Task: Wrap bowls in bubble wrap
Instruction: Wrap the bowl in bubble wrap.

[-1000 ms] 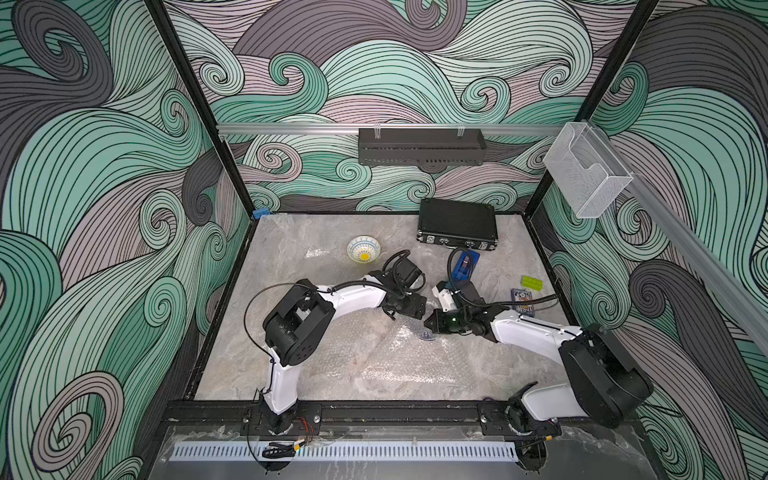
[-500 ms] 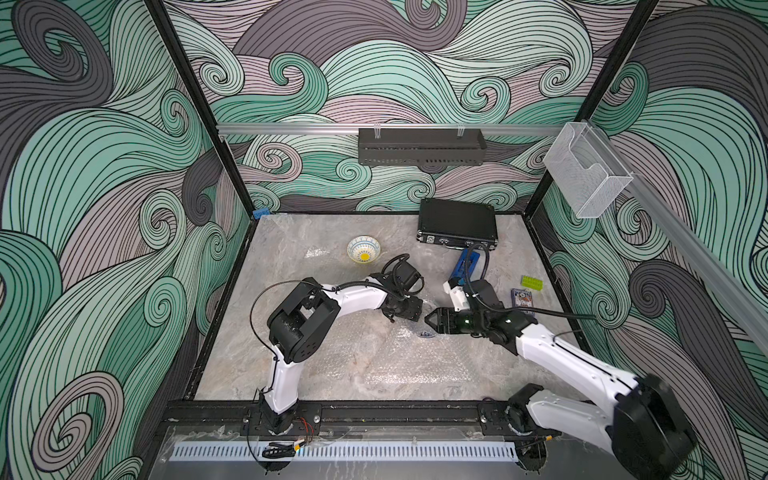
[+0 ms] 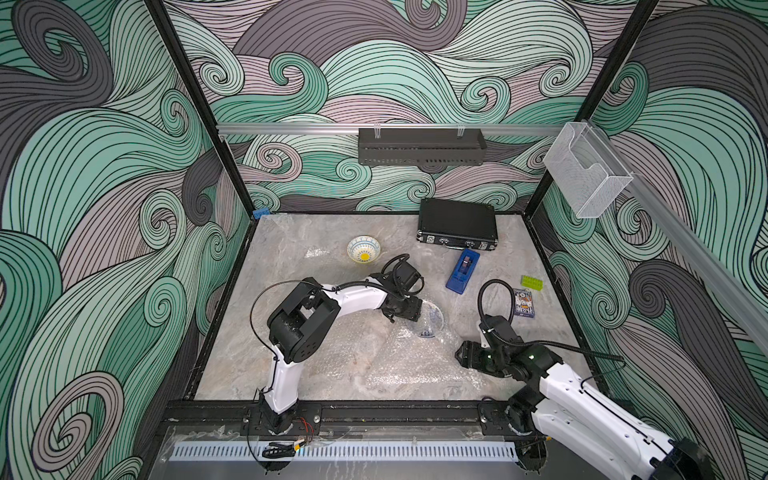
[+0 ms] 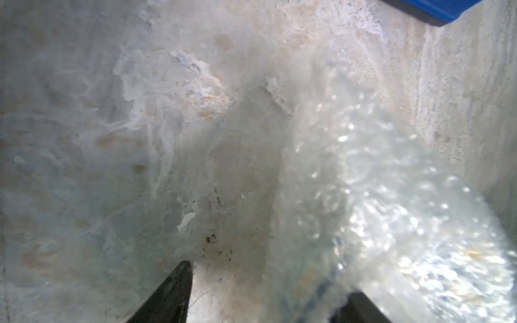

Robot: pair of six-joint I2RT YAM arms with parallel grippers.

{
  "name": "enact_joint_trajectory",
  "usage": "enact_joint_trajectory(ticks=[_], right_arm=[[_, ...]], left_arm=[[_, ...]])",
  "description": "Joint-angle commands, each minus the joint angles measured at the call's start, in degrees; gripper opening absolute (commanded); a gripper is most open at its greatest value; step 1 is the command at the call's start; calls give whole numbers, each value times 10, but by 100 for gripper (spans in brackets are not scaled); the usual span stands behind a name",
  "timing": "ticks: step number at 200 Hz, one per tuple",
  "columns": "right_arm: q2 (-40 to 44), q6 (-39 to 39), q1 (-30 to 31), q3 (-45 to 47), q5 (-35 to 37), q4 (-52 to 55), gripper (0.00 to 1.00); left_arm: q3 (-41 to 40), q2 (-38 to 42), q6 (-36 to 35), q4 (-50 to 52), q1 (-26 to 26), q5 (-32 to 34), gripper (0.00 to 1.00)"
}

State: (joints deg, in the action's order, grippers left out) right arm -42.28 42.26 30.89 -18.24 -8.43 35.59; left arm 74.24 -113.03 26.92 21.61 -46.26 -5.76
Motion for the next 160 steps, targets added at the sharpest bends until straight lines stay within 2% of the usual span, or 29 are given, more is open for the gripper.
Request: enact_joint_trajectory(ticks=[1, 34, 66, 84, 102, 160], right_arm=[[21, 37, 0, 15, -53, 17, 69], [20, 39, 1, 16, -46, 11, 52], [10, 5, 1, -23, -38, 30, 21], [3, -21, 2, -60, -42, 41, 11], [-19, -44, 2, -106, -37, 58, 6], [-149, -102, 6, -238, -23, 40, 4]], left_arm=[[-4, 5, 0, 18, 3, 18, 70], [-3, 5, 1, 17, 3, 17, 69], [-4, 6, 2, 15, 2, 14, 67], [-5, 6, 0, 15, 1, 13, 66], [-7, 6, 0, 14, 1, 13, 64], [-6, 10, -9, 9, -4, 10, 59]])
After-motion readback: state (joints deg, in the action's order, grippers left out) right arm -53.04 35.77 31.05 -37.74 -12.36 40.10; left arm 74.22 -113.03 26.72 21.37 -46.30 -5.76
